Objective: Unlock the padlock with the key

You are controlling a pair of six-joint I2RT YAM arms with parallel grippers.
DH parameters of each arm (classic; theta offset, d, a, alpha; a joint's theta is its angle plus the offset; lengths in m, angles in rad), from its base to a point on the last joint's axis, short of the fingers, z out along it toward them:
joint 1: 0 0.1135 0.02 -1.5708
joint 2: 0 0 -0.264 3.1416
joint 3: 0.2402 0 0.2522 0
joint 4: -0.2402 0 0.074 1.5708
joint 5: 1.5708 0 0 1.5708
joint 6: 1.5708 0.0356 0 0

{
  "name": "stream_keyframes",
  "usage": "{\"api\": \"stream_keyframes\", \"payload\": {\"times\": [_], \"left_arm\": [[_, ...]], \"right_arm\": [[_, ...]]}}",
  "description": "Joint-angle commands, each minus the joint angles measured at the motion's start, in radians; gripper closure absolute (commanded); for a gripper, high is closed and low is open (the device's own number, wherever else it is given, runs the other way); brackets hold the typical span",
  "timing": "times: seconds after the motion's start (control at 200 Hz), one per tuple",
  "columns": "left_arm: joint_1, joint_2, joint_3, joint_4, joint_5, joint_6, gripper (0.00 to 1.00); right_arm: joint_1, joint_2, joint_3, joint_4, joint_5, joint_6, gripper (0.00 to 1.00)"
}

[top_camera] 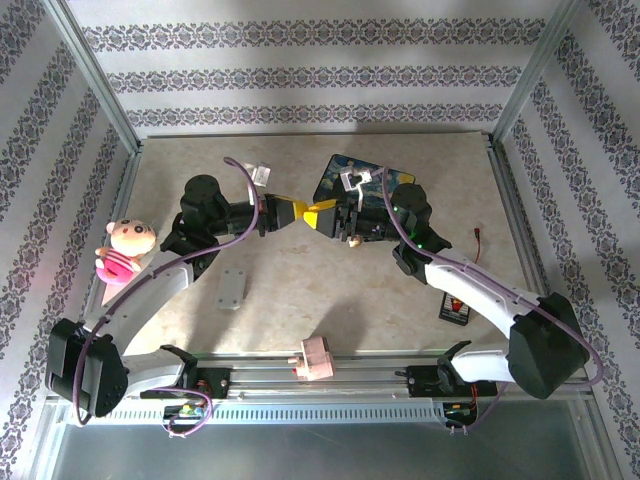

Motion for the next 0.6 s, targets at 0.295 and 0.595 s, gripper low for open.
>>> {"api": "stream_keyframes", "payload": {"times": [0.295,0.595], "left_arm": [[0.025,-0.01,-0.033,0.131,0.001,-0.061,1.0],[0.029,-0.003,-0.04,0.162,-0.002,-0.081,1.0]], "right_arm": [[-0.004,0.009,-0.022,0.082,-0.037,0.025,0.73],[-0.008,-0.004,-0.029,0.085,-0.041,0.027,0.78]]}}
